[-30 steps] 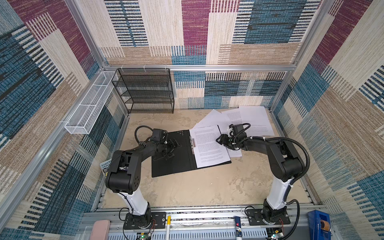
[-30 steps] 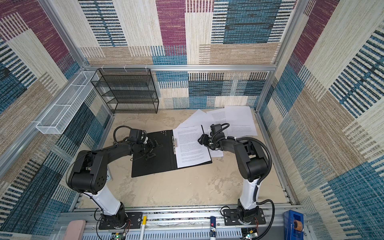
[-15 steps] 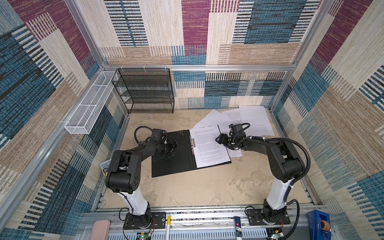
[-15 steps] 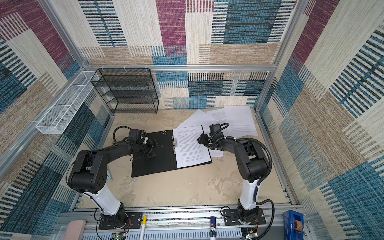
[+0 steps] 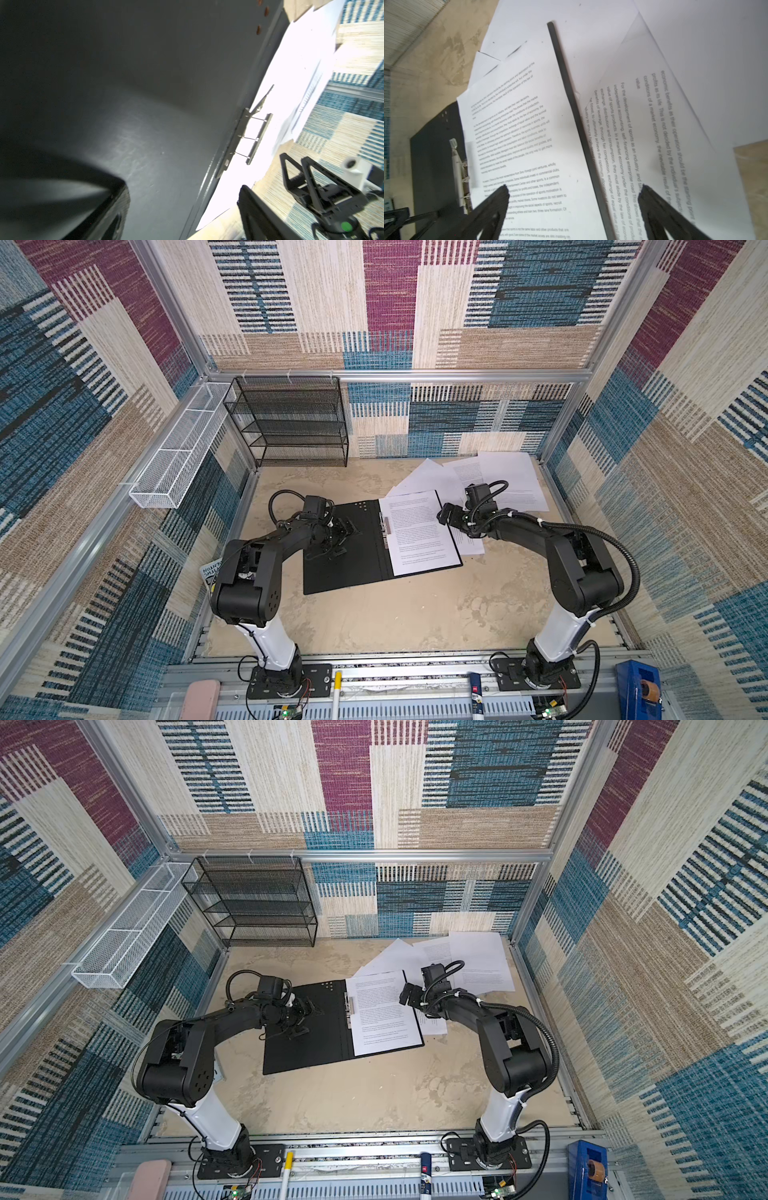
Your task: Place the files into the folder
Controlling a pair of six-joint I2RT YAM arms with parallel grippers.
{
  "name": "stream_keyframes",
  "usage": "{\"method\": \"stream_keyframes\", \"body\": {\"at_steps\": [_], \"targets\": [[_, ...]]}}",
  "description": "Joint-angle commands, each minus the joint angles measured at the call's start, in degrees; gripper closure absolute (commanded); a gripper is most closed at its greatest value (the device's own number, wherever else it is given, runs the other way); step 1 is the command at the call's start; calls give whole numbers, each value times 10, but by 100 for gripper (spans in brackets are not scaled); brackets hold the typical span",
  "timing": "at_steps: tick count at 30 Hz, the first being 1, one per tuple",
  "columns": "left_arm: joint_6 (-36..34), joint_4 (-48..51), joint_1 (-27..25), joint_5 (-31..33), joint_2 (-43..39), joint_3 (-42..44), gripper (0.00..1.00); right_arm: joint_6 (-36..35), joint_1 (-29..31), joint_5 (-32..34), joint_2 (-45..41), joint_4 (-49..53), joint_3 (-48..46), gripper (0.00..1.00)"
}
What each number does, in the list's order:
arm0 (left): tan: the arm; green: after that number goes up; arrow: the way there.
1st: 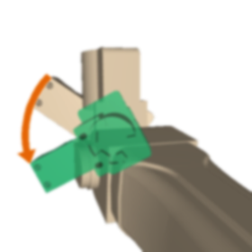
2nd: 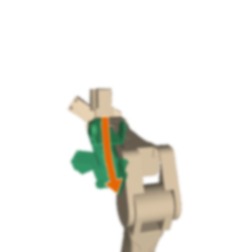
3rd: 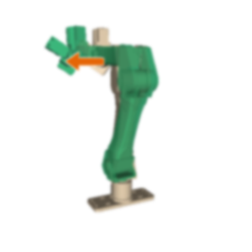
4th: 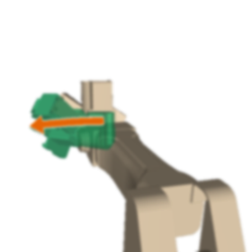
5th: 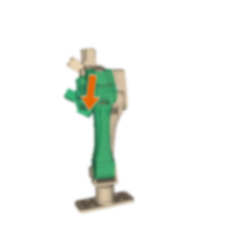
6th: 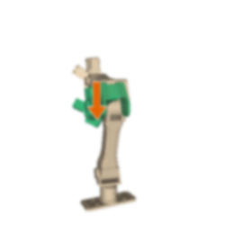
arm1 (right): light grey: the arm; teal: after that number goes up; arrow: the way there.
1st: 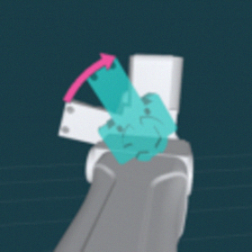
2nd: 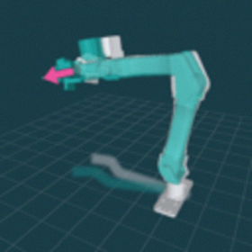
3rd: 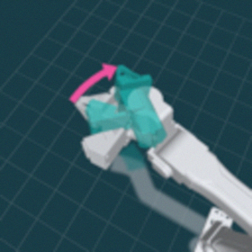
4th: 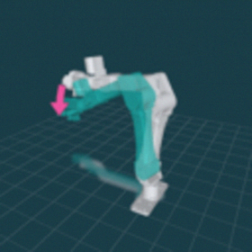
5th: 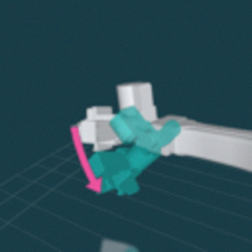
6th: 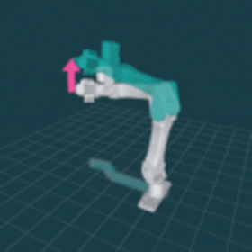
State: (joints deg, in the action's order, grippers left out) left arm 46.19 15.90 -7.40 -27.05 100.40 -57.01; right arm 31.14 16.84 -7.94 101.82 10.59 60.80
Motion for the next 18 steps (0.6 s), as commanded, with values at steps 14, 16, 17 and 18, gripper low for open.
{"method": "stream_keyframes", "body": {"at_steps": [14, 16, 17, 18], "targets": [[-77, 163, 52, 86, 8, -34, 15, -17, -37, -24, -31, 12, -89, 0], [-76, 161, 55, 80, 11, -33, 15, -8, -59, -49, -47, 6, -119, 0], [-74, 159, 56, 79, 11, -32, 15, -4, -70, -59, -59, 2, -137, 0], [-73, 158, 58, 79, 12, -31, 15, -2, -80, -65, -74, 2, -156, 0]]}}
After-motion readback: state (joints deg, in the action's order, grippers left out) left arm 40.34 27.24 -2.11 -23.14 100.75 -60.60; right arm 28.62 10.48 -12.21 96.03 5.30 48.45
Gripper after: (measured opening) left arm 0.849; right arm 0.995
